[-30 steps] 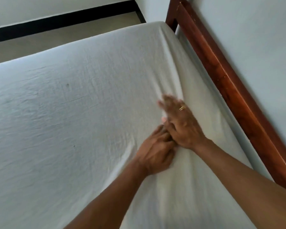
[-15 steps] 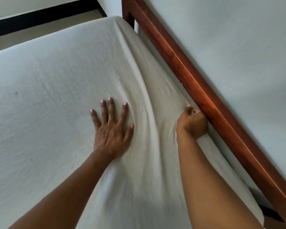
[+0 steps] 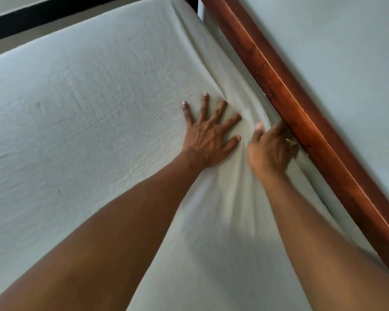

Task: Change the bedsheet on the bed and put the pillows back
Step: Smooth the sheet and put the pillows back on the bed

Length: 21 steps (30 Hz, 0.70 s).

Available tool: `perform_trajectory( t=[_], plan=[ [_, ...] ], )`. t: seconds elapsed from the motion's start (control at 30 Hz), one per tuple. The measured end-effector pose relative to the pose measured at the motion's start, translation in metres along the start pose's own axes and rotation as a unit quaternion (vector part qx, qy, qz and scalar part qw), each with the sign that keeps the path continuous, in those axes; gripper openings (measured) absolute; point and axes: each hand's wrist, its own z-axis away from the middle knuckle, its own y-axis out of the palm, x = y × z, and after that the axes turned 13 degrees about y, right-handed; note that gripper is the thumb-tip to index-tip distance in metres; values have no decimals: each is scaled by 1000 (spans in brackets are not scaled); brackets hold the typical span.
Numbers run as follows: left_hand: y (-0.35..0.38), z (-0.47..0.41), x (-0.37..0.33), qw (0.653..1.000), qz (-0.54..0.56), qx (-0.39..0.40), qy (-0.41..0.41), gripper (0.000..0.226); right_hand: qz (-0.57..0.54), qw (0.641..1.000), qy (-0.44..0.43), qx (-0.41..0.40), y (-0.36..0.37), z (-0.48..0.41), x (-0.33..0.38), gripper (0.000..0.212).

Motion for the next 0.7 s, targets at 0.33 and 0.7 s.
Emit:
perform_trajectory(
  t=[0.33, 0.7],
  plan=[
    [-20, 8, 77, 995, -19, -62, -73, 61, 99, 992, -82, 13, 9, -9, 3, 73],
    [-49, -51, 66, 1000, 24, 10, 7, 53, 85, 994, -50, 51, 1, -23, -19, 73]
  ],
)
